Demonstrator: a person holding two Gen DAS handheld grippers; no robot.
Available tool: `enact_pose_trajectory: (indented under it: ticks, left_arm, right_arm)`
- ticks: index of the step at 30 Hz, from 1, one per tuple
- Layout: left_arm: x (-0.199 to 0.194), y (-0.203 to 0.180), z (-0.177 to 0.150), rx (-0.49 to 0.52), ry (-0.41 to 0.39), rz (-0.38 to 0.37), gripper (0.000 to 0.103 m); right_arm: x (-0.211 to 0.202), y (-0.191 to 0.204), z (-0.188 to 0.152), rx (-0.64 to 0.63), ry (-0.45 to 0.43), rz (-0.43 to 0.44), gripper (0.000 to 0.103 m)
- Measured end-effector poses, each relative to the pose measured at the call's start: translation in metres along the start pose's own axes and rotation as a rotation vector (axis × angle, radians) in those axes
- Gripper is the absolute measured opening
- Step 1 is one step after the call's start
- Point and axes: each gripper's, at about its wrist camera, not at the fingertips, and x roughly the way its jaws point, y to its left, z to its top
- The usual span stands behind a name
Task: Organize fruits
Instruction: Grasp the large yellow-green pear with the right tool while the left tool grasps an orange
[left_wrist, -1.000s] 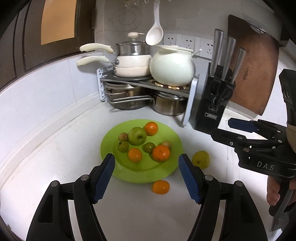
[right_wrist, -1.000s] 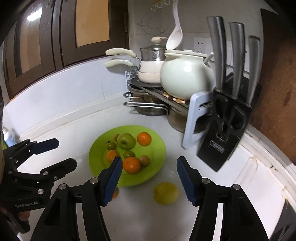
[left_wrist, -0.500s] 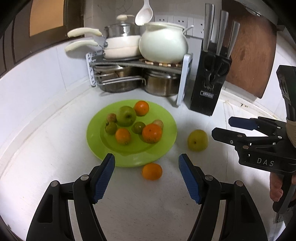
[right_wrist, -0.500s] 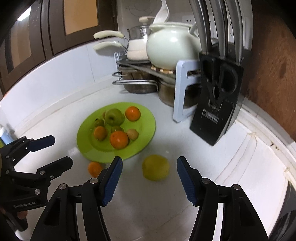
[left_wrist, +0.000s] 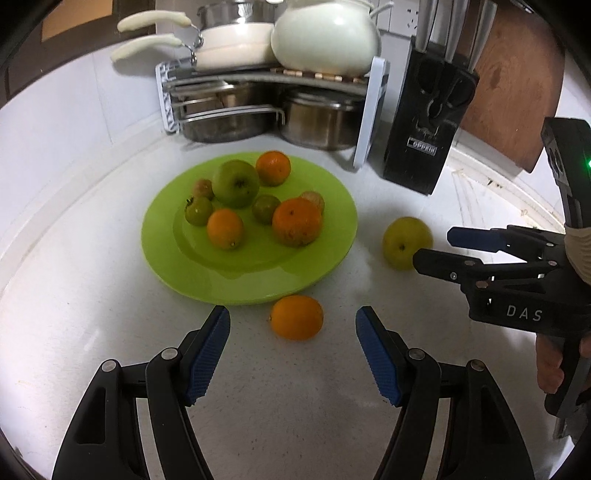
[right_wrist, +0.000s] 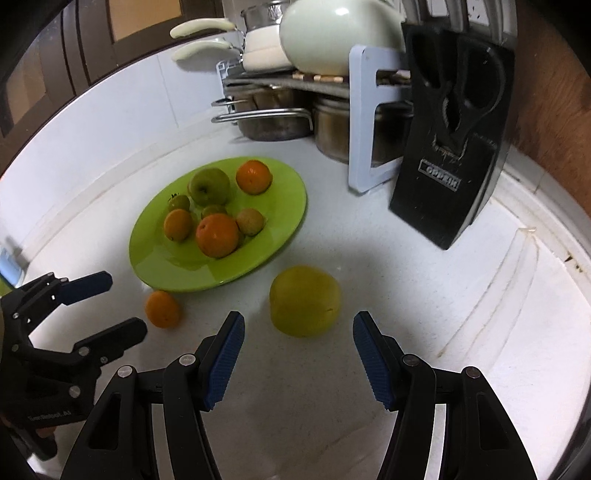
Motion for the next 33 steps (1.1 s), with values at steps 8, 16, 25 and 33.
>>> enact_pose_trajectory:
  ticks: [8, 16, 25, 33]
  left_arm:
    - [0.022, 0.005, -0.001, -0.033, 0.051, -0.018, 0.062]
    - [0.029, 0.004, 0.001, -0.036, 0.063, -0.03, 0.053]
    - [0.032, 0.003, 0.0, -0.027, 0.074, -0.033, 0.036]
    - [0.031, 0.003, -0.001, -0.024, 0.072, -0.033, 0.036]
  right_arm:
    - [0.021, -0.003, 0.002, -0.009, 0.041, 0.014, 0.062]
    - [0.034, -0.005, 0.006, -0.011, 0.058, 0.03, 0.061]
    - [0.039, -0.005, 0.006, -0.02, 0.059, 0.029, 0.05]
    - [0.038, -0.005, 0.005, -0.02, 0.054, 0.026, 0.05]
